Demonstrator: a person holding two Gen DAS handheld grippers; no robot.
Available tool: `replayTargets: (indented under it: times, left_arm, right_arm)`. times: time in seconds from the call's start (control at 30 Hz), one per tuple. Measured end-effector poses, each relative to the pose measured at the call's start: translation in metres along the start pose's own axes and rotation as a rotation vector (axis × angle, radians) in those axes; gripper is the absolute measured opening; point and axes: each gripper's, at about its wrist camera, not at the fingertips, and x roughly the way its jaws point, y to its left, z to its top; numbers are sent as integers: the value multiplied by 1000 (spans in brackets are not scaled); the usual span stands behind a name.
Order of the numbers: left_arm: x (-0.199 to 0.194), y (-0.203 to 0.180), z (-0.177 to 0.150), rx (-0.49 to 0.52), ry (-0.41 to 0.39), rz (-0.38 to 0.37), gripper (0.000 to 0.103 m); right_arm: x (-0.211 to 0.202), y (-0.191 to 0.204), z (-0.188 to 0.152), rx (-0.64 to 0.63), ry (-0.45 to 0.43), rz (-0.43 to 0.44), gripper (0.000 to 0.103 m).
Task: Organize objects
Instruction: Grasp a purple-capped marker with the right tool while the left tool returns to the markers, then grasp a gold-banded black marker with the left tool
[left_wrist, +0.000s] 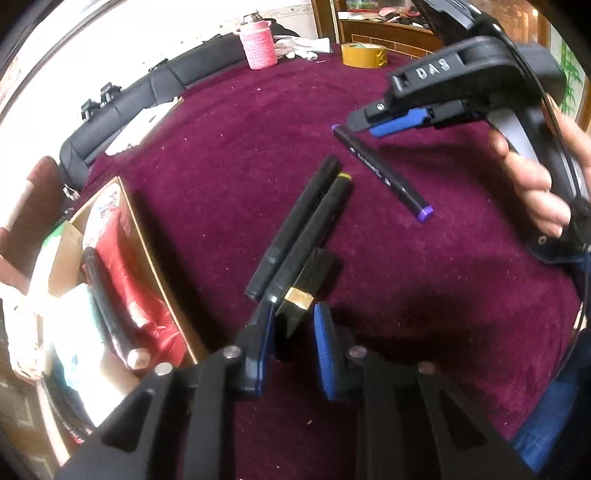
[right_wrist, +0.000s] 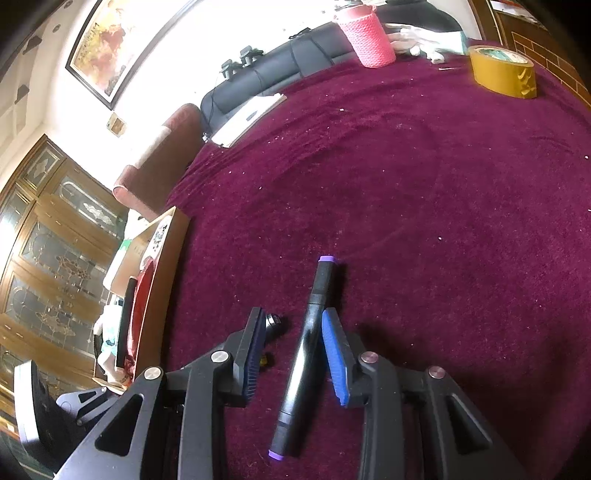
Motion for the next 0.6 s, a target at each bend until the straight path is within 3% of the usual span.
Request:
replayTargets:
  times: [0.33,0.47,0.5,0.6]
  left_arm:
    - [8,-19,-1,41,26,-49,21]
    - [15,-19,4,-15,21,-86,17]
    - [17,-18,8,-51,21,-84,17]
    - [20,-24,14,-74,5,-40,17]
  right_arm:
    - [9,3,-5,-33,43,-71,35]
    - [19,22,-16,-160,66,-185,35]
    - [21,27,-19,-201,63,-220,34]
    - [24,32,-24,-270,49,-304,17]
